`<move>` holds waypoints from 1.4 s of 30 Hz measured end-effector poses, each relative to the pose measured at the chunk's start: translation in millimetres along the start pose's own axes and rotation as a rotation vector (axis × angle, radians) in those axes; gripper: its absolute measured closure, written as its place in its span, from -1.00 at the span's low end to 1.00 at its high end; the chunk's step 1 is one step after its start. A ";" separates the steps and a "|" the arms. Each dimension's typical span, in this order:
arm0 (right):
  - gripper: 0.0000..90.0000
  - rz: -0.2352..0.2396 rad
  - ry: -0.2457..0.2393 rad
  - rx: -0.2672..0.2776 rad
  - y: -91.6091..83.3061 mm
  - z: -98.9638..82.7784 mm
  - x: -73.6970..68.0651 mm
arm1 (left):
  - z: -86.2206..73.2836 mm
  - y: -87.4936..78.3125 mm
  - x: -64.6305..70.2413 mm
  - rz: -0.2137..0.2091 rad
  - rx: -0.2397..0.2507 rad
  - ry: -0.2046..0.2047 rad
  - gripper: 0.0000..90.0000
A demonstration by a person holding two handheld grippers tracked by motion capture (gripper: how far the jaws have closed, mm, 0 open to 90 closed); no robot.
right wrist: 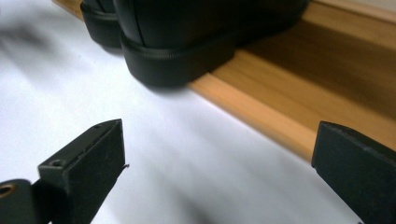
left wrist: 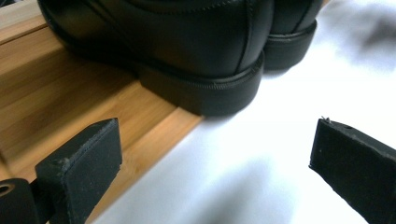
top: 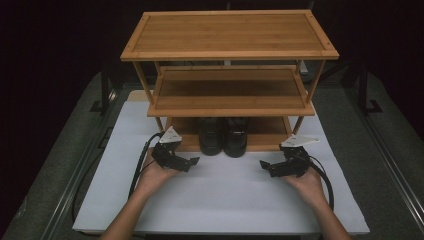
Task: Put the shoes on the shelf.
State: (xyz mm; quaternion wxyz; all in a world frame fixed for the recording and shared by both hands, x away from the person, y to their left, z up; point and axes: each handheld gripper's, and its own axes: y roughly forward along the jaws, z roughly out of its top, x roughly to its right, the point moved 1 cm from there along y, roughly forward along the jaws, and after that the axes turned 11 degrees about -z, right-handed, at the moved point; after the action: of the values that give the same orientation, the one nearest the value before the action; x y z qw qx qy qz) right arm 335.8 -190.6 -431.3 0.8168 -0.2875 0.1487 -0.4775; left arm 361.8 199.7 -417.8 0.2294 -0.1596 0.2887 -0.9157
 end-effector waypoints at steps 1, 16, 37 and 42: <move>-0.95 -0.001 0.001 -0.004 -3.2 -1.9 1.2 | -0.9 -1.9 1.4 -0.001 -0.002 0.003 -0.96; -0.94 -0.032 0.013 -0.005 -43.1 -38.1 11.4 | -38.5 -50.5 18.3 0.027 -0.014 -0.011 -0.96; -0.94 -0.117 0.024 -0.074 -77.8 -87.4 29.4 | -111.4 -103.0 23.7 0.141 -0.120 -0.040 -0.96; -0.94 -0.127 0.028 -0.088 -78.4 -90.1 30.8 | -118.7 -104.9 20.7 0.159 -0.130 -0.039 -0.96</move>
State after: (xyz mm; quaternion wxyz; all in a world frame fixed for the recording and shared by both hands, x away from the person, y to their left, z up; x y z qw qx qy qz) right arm 250.1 -276.5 -453.6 0.7694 -0.3252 0.1621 -0.5253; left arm 259.4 319.6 -444.2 0.2963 -0.1686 0.3549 -0.8706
